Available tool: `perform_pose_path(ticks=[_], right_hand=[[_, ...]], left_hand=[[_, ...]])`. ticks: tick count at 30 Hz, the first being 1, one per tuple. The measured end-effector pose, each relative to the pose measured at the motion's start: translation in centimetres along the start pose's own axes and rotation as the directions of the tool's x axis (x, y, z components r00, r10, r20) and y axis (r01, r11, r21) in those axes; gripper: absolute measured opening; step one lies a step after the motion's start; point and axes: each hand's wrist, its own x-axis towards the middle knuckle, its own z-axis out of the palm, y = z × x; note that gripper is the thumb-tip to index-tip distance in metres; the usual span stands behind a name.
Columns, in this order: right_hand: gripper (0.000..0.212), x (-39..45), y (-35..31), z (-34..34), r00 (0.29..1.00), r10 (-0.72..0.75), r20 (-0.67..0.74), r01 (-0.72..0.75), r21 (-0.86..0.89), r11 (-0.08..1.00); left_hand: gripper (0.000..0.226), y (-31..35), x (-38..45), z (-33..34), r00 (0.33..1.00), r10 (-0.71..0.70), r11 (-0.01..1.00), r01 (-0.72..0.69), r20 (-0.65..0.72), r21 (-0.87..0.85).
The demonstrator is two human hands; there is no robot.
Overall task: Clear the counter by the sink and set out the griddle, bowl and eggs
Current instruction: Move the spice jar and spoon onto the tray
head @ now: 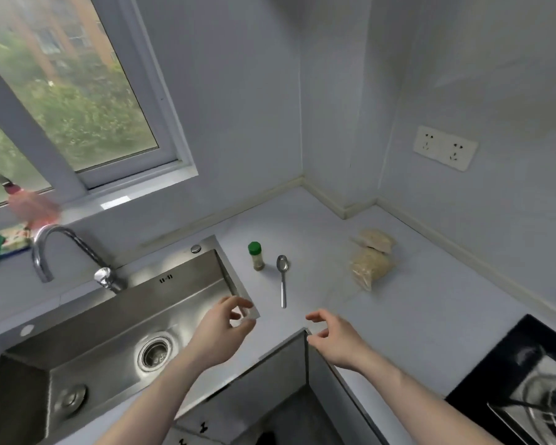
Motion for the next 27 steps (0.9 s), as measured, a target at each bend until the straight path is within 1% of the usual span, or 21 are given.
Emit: perform_pose_path(ticks=[5,8,13,16,19,22,24,27], right_hand=[[0.053,10.4,-1.4,3.2,0.988,0.152,-0.021,-0.153,-0.044,0.987],[0.058,15.3,-1.9,5.0,0.97,0.228,-0.079,-0.231,-0.026,0.973],[0.061,19.9,-1.4,8.3,0.906,0.388,-0.166,-0.387,0.044,0.921],[0.053,21.1,-0.6,10.1,0.85,0.456,-0.262,-0.445,0.104,0.89],[0.046,20.7,-0.2,11.3,0.792,0.49,-0.364,-0.476,0.136,0.869],[0.03,20.4,0.0,12.7,0.759,0.487,-0.431,-0.491,0.112,0.864],[0.019,20.5,0.0,13.4,0.751,0.479,-0.455,-0.499,0.084,0.863],[0.008,20.2,-0.3,13.9,0.736,0.504,-0.451,-0.54,0.057,0.84]], left_hand=[[0.039,-2.9,11.6,-1.9,0.993,0.036,0.988,-0.053,0.116,0.147],[0.055,-4.1,17.3,-2.2,0.984,0.085,0.96,-0.123,0.157,0.252],[0.073,-6.2,24.8,-1.0,0.957,0.133,0.891,-0.229,0.257,0.392],[0.081,-7.3,28.6,0.3,0.932,0.151,0.851,-0.292,0.329,0.436],[0.071,-8.4,29.8,1.4,0.927,0.167,0.85,-0.308,0.337,0.426],[0.048,-9.4,29.8,1.9,0.935,0.173,0.887,-0.284,0.308,0.365],[0.04,-9.7,29.6,1.9,0.939,0.15,0.904,-0.257,0.31,0.343],[0.037,-10.2,29.0,1.4,0.928,0.147,0.902,-0.268,0.344,0.339]])
